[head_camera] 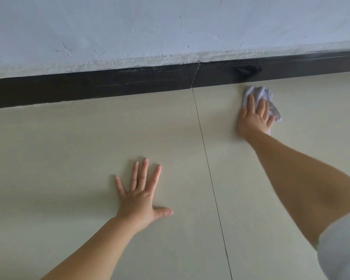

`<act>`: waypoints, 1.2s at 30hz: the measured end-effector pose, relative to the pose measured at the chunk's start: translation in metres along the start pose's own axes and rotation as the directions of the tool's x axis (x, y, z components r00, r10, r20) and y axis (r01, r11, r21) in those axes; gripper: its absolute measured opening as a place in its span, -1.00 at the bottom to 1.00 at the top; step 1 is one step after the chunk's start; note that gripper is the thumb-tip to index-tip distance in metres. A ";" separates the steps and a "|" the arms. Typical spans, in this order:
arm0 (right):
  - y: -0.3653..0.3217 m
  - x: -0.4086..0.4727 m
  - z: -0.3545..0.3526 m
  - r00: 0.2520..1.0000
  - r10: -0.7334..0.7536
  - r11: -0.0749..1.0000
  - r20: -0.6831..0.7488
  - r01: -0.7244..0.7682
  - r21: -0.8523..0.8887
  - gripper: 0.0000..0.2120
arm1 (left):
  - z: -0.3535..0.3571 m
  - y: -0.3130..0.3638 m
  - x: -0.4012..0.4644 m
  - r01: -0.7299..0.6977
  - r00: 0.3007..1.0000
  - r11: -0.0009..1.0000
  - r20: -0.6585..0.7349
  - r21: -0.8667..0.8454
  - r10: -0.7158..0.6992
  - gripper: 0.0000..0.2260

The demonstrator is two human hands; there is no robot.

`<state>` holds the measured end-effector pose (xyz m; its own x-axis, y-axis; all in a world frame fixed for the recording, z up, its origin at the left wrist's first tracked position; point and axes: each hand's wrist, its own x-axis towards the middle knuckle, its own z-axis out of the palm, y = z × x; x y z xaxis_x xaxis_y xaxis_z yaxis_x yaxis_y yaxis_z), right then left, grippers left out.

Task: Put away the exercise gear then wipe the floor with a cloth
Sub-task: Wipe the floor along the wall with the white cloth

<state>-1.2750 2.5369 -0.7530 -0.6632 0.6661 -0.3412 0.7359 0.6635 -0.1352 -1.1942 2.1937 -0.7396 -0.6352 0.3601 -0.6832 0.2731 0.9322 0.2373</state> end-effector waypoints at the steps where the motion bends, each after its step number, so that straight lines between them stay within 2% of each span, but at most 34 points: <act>1: -0.011 -0.008 0.007 1.000 0.010 1.000 -0.021 -0.010 0.004 -0.50 | 0.000 0.000 0.000 -0.002 1.000 1.000 -0.004 0.006 0.002 0.06; 2: -0.023 -0.021 0.016 0.999 -0.035 0.999 -0.036 0.034 -0.010 -0.50 | 0.000 0.000 0.000 -0.005 1.000 1.000 -0.004 0.014 0.005 0.06; 4: -0.042 -0.058 0.034 0.964 -0.265 0.962 -0.025 0.263 -0.076 -0.49 | 0.000 0.000 0.000 -0.014 1.000 1.000 -0.009 0.011 0.014 0.07; 7: -0.037 -0.101 0.047 0.776 -0.623 0.769 0.097 0.631 -0.104 -0.51 | 0.001 0.000 0.000 -0.006 0.999 1.000 -0.048 -0.005 0.005 0.07; 8: -0.024 -0.101 0.043 0.705 -0.695 0.697 0.146 0.709 -0.108 -0.50 | 0.000 0.000 -0.001 0.000 0.999 1.000 -0.048 0.018 0.001 0.07; 9: -0.008 -0.093 0.037 0.664 -0.727 0.653 0.172 0.747 -0.125 -0.49 | 0.000 0.001 -0.001 0.004 0.999 0.999 -0.045 0.042 -0.002 0.06; 10: 0.010 -0.083 0.032 0.681 -0.716 0.665 0.155 0.732 -0.147 -0.48 | -0.001 0.002 -0.002 0.005 0.999 0.999 -0.044 0.052 -0.003 0.06; 11: 0.030 -0.073 0.025 0.761 -0.637 0.744 0.119 0.648 -0.164 -0.48 | -0.001 0.002 -0.002 0.004 0.999 0.999 -0.044 0.045 -0.002 0.06; 13: 0.066 -0.061 0.012 0.957 -0.288 0.952 0.037 0.290 -0.094 -0.48 | -0.003 0.003 -0.002 0.002 0.999 0.999 -0.047 0.039 0.000 0.06; 14: 0.076 -0.062 0.008 0.994 -0.110 0.993 0.025 0.111 -0.032 -0.49 | -0.003 0.003 -0.002 0.005 0.999 0.999 -0.049 0.046 -0.003 0.06; 15: 0.079 -0.067 0.008 1.000 0.004 1.000 0.020 -0.004 0.011 -0.50 | -0.004 0.004 -0.003 0.011 0.999 0.998 -0.047 0.059 -0.008 0.06; 16: 0.076 -0.076 0.012 0.998 0.054 0.998 0.013 -0.054 0.020 -0.50 | -0.004 0.005 -0.003 0.017 0.999 0.997 -0.041 0.075 -0.014 0.06; 18: 0.058 -0.106 0.027 0.999 -0.012 1.000 0.036 0.011 0.014 -0.49 | -0.006 0.007 -0.004 0.024 0.999 0.995 -0.038 0.097 -0.020 0.05; 20: 0.037 -0.150 0.053 0.973 -0.223 0.975 0.063 0.223 0.007 -0.49 | -0.009 0.009 -0.005 0.023 0.999 0.992 -0.052 0.121 -0.017 0.03; 22: 0.024 -0.204 0.079 0.886 -0.460 0.883 0.058 0.463 -0.070 -0.49 | -0.013 0.010 -0.007 0.036 0.996 0.987 -0.091 0.157 -0.022 -0.03; 24: 0.022 -0.256 0.099 0.749 -0.644 0.745 0.154 0.660 -0.097 -0.50 | -0.016 0.010 -0.014 0.066 0.988 0.979 -0.151 0.192 -0.037 -0.08; 26: 0.038 -0.272 0.098 0.573 -0.772 0.575 0.274 0.814 -0.082 -0.55 | -0.016 0.008 -0.022 0.083 0.984 0.977 -0.172 0.196 -0.049 -0.10; 28: 0.072 -0.247 0.086 0.370 -0.869 0.347 0.328 0.929 -0.128 -0.56 | -0.015 0.006 -0.032 0.068 0.990 0.974 -0.136 0.216 -0.039 -0.11; 29: 0.093 -0.227 0.077 0.334 -0.873 0.292 0.354 0.941 -0.169 -0.56 | -0.014 0.005 -0.036 0.060 0.993 0.969 -0.113 0.239 -0.034 -0.12; 30: 0.116 -0.205 0.069 0.377 -0.862 0.313 0.338 0.922 -0.229 -0.54 | -0.012 0.005 -0.039 0.054 0.996 0.964 -0.087 0.260 -0.032 -0.13; 31: 0.139 -0.183 0.060 0.493 -0.830 0.426 0.261 0.862 -0.275 -0.51 | -0.009 0.006 -0.041 0.051 0.998 0.961 -0.058 0.271 -0.037 -0.14; 32: 0.160 -0.163 0.049 0.661 -0.730 0.611 0.176 0.746 -0.266 -0.48 | -0.007 0.006 -0.043 0.053 0.998 0.960 -0.030 0.275 -0.047 -0.15; 33: 0.175 -0.149 0.036 0.843 -0.527 0.816 0.113 0.538 -0.210 -0.46 | -0.004 0.008 -0.045 0.058 0.998 0.960 -0.008 0.272 -0.058 -0.16; 34: 0.182 -0.142 0.025 0.957 -0.279 0.951 0.079 0.286 -0.118 -0.46 | -0.002 0.010 -0.046 0.063 0.998 0.964 0.008 0.259 -0.068 -0.18; 35: 0.181 -0.142 0.019 0.995 -0.068 0.998 0.068 0.068 -0.007 -0.49 | -0.002 0.011 -0.046 0.068 0.997 0.969 0.018 0.238 -0.075 -0.19; 36: 0.172 -0.146 0.017 0.995 0.084 0.994 0.047 -0.087 0.072 -0.49 | -0.003 0.013 -0.045 0.073 0.997 0.974 0.023 0.214 -0.080 -0.20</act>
<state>-1.0491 2.5475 -0.7425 -0.5921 0.7028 -0.3944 0.7987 0.5768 -0.1713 -1.1638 2.1894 -0.7038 -0.6385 0.2833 -0.7156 0.3741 0.9268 0.0332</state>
